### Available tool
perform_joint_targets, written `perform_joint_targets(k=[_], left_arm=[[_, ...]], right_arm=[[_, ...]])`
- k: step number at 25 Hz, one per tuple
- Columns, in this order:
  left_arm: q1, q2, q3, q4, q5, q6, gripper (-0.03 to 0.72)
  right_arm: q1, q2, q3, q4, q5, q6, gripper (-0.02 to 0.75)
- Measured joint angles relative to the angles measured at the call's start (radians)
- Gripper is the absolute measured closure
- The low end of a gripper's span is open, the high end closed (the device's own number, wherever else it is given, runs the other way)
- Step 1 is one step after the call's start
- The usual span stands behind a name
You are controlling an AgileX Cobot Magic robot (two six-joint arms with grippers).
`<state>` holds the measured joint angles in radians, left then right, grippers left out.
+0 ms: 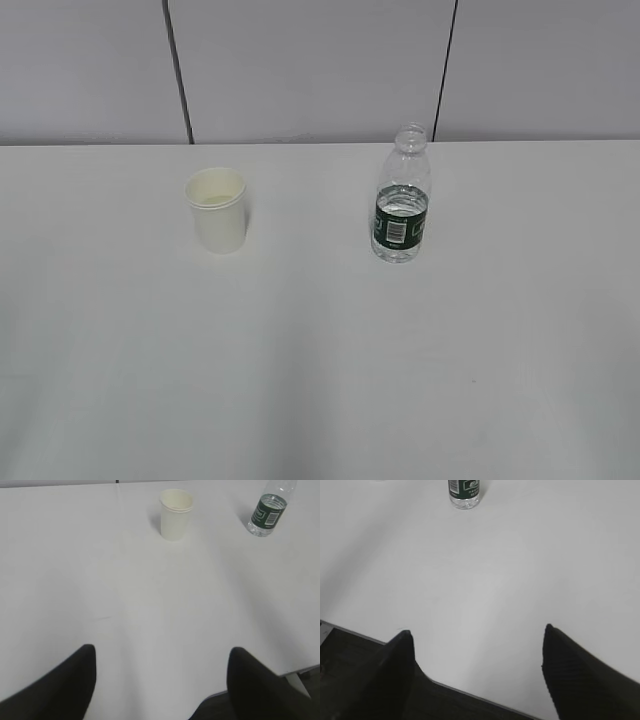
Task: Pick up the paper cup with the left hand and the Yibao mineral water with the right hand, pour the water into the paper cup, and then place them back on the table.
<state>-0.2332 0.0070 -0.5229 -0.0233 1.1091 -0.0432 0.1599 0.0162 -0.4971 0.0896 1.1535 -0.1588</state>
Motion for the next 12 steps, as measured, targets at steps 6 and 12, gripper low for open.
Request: perform_joint_targets(k=[6, 12], left_arm=[[0.072, -0.011, 0.001, 0.003, 0.000, 0.000, 0.192], [0.073, -0.011, 0.001, 0.008, 0.000, 0.000, 0.192]], right_arm=[[-0.093, 0.000, 0.000, -0.002, -0.001, 0.000, 0.153], [-0.105, 0.000, 0.000, -0.002, -0.002, 0.000, 0.153]])
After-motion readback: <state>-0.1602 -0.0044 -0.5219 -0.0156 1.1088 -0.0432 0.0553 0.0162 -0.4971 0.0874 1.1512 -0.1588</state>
